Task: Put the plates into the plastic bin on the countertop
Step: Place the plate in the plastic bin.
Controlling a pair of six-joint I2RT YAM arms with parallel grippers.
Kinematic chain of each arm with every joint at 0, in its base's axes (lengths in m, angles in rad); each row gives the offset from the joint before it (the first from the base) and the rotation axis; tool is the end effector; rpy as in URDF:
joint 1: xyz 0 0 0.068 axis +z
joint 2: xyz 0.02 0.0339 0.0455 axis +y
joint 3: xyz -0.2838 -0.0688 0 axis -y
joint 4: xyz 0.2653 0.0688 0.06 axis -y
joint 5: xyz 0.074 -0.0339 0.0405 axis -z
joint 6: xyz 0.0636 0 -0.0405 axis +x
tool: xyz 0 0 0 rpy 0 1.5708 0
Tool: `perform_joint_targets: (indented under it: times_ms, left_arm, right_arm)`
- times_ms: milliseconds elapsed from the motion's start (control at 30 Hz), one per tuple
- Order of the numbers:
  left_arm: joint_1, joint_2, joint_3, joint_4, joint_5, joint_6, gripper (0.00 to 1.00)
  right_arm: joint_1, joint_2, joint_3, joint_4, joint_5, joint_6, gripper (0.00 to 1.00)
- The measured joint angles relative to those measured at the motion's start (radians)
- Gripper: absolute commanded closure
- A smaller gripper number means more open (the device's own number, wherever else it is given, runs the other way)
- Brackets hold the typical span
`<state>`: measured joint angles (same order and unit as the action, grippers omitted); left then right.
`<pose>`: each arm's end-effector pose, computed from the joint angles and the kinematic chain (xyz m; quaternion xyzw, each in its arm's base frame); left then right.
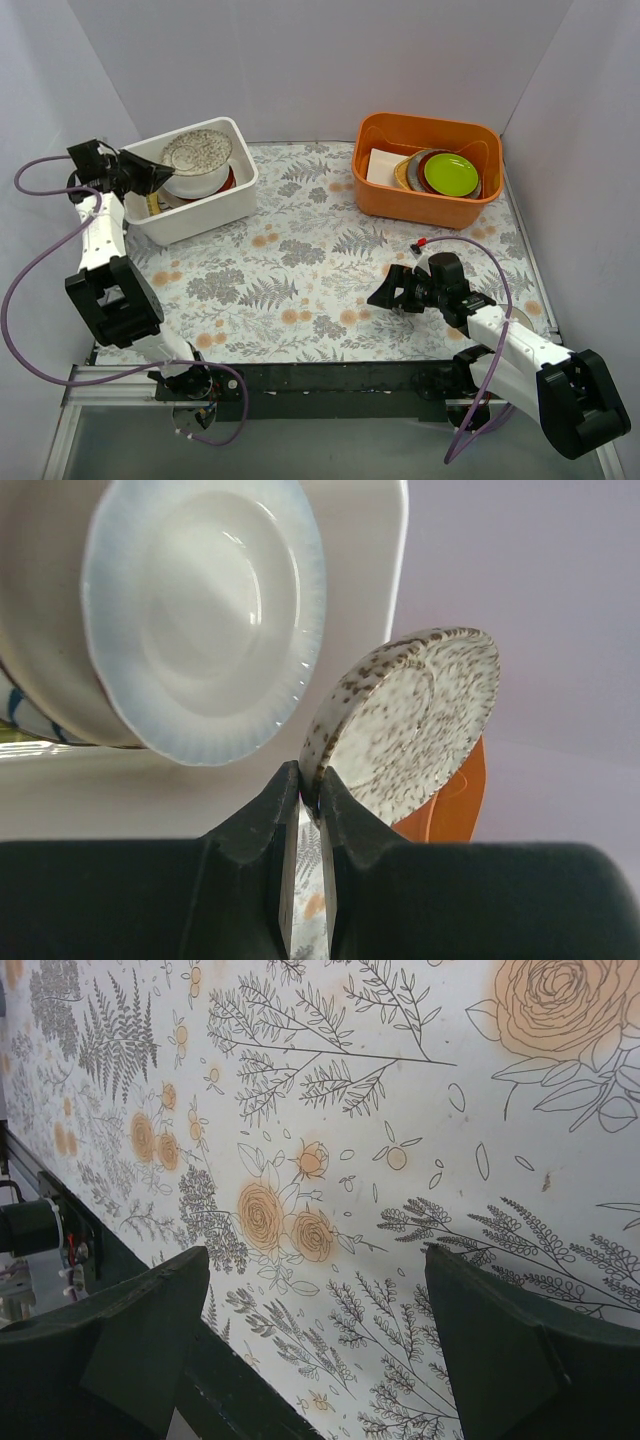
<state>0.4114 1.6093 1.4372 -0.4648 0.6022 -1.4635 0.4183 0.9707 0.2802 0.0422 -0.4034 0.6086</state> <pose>0.3849 0.1286 0.3356 -0.6084 0.6123 -0.4449 0.2388 0.1800 0.1073 0.1450 -0.0054 0.8818 0.3704 0.2917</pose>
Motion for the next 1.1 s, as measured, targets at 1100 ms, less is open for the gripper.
perform_joint_targets:
  times_ms: [1100]
  left_arm:
    - [0.063,0.106,-0.103,0.041,-0.107,-0.009,0.90]
  right_arm:
    - [-0.019,0.015,0.000,0.011,-0.005,-0.002,0.04]
